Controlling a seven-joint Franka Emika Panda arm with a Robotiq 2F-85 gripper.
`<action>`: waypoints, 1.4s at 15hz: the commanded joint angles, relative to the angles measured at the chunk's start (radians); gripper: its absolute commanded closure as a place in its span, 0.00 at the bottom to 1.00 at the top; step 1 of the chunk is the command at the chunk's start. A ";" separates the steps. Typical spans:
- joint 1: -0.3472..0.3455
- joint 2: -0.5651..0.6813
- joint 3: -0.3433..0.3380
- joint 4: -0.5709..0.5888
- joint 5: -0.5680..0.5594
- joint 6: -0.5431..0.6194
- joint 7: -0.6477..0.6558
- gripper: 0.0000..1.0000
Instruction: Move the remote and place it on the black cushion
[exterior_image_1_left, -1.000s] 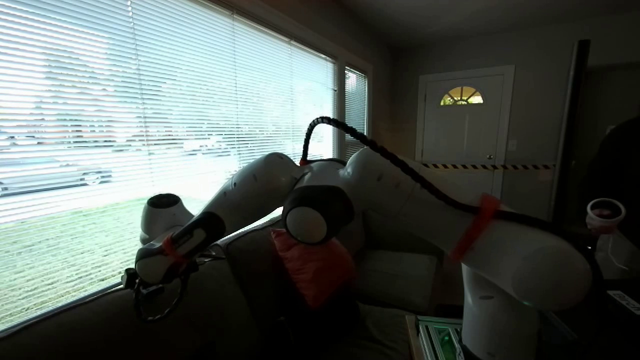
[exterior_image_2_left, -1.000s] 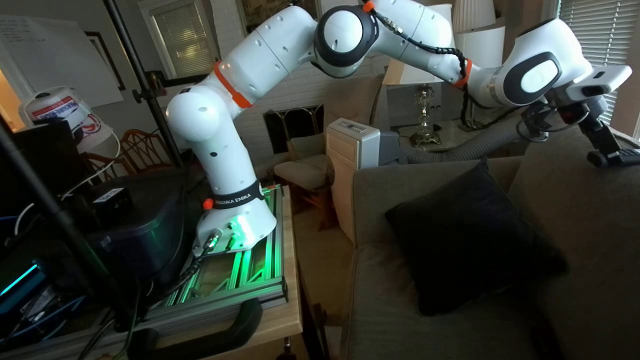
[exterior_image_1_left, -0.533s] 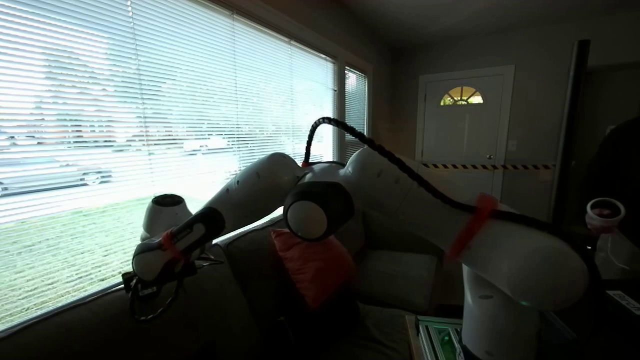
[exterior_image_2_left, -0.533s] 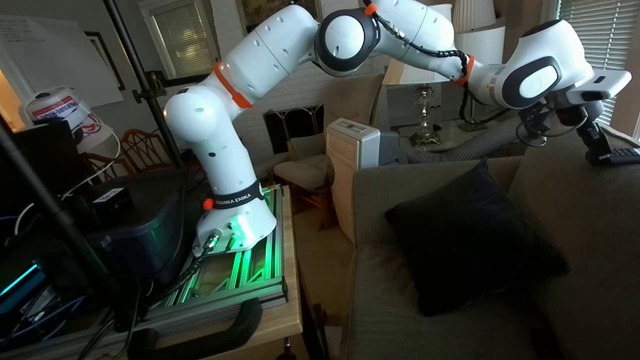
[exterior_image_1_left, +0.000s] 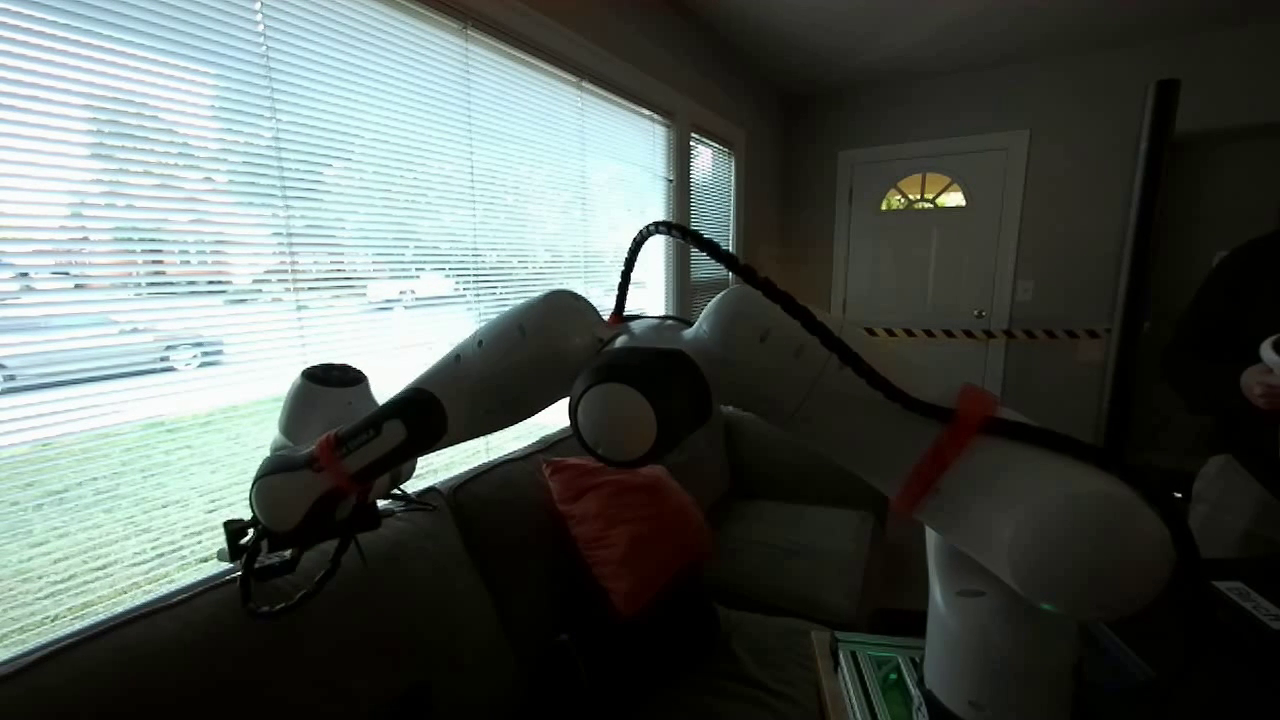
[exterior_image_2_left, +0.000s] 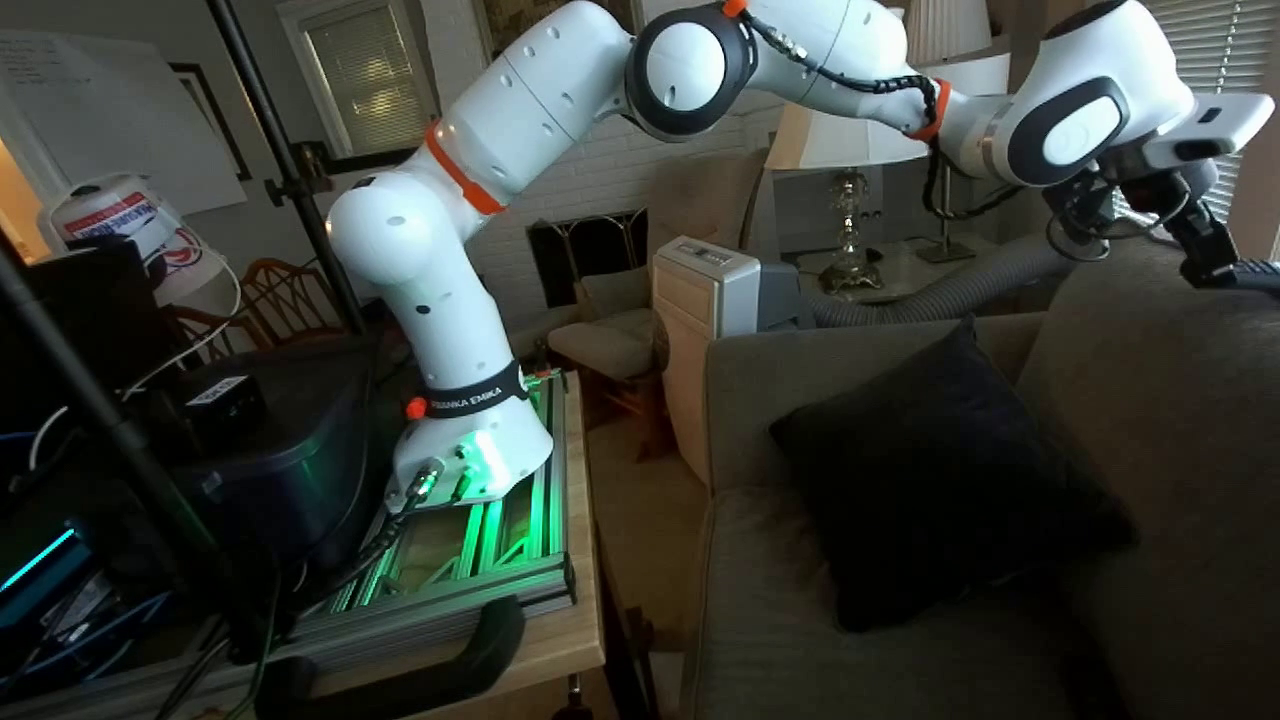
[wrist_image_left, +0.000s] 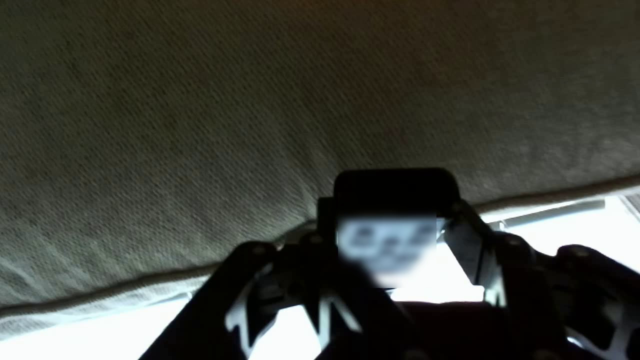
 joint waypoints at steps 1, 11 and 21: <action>-0.019 -0.113 0.084 -0.084 0.052 0.055 -0.098 0.68; -0.238 -0.326 0.567 -0.217 0.406 -0.040 -0.556 0.68; -0.266 -0.397 0.502 -0.426 0.533 -0.365 -0.928 0.68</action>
